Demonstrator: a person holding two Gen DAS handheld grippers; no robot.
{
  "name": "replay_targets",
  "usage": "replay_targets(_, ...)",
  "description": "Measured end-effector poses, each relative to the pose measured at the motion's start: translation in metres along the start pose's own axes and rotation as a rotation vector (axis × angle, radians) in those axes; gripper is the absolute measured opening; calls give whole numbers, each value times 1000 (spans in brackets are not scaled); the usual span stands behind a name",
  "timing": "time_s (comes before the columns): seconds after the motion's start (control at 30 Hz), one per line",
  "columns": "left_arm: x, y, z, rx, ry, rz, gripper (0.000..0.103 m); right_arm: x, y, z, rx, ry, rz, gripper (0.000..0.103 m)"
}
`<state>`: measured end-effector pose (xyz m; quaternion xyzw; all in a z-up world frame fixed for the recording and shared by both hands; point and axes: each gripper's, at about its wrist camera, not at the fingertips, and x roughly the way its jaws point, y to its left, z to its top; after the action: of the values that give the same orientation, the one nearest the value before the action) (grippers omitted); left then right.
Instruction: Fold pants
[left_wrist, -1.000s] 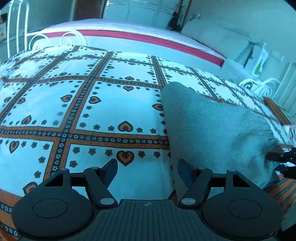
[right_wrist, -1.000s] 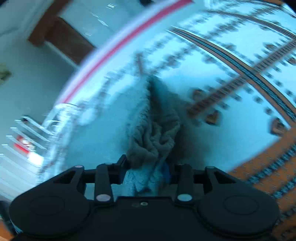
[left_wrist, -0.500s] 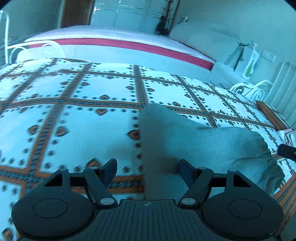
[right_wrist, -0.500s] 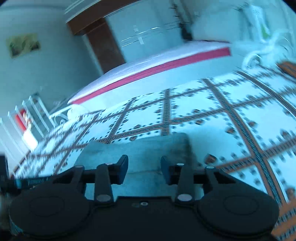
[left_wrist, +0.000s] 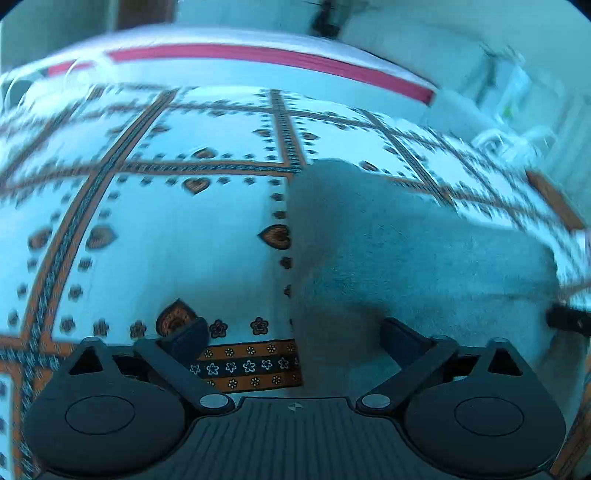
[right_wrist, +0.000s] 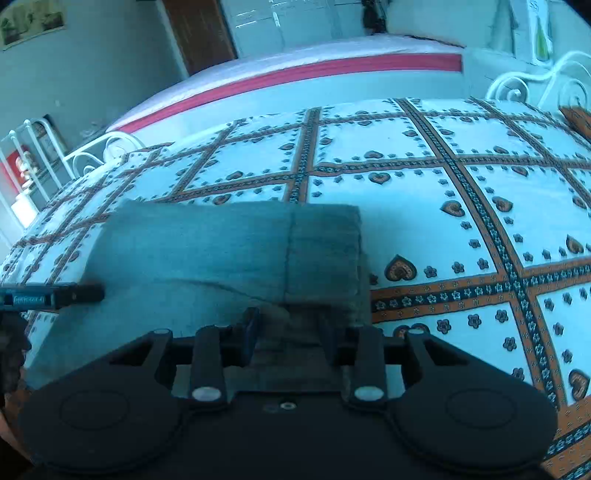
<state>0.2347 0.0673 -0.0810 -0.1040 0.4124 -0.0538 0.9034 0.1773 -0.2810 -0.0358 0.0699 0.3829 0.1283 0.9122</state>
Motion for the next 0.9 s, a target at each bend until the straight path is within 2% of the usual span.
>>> replay_targets(0.07, -9, 4, 4, -38, -12, -18, 101, -19, -4, 6, 63, -70, 55, 28)
replay_targets(0.13, -18, 9, 2, -60, -33, -44, 101, -41, -13, 3, 113, -159, 94, 39)
replay_targets(0.2, -21, 16, -1, -76, -26, -78, 101, -52, -26, 2, 154, -173, 111, 60)
replay_targets(0.23, -24, 19, -4, -77, -25, -91, 101, -54, -35, 0, 186, -156, 129, 62)
replay_targets(0.43, -22, 22, -12, -48, 2, -122, 101, -40, -76, -26, 358, -8, 190, 67)
replay_targets(0.53, -15, 17, -15, -63, 32, -149, 101, -35, -82, -38, 412, 27, 220, 67)
replay_targets(0.73, -7, 6, -14, -51, 23, -147, 100, -23, -87, -49, 497, 47, 275, 69)
replay_targets(0.83, -6, 7, -12, -68, 15, -172, 89, -17, -88, -47, 499, 37, 283, 69)
replay_targets(0.9, -2, 10, -8, -77, 20, -190, 77, -14, -90, -46, 513, 45, 310, 69)
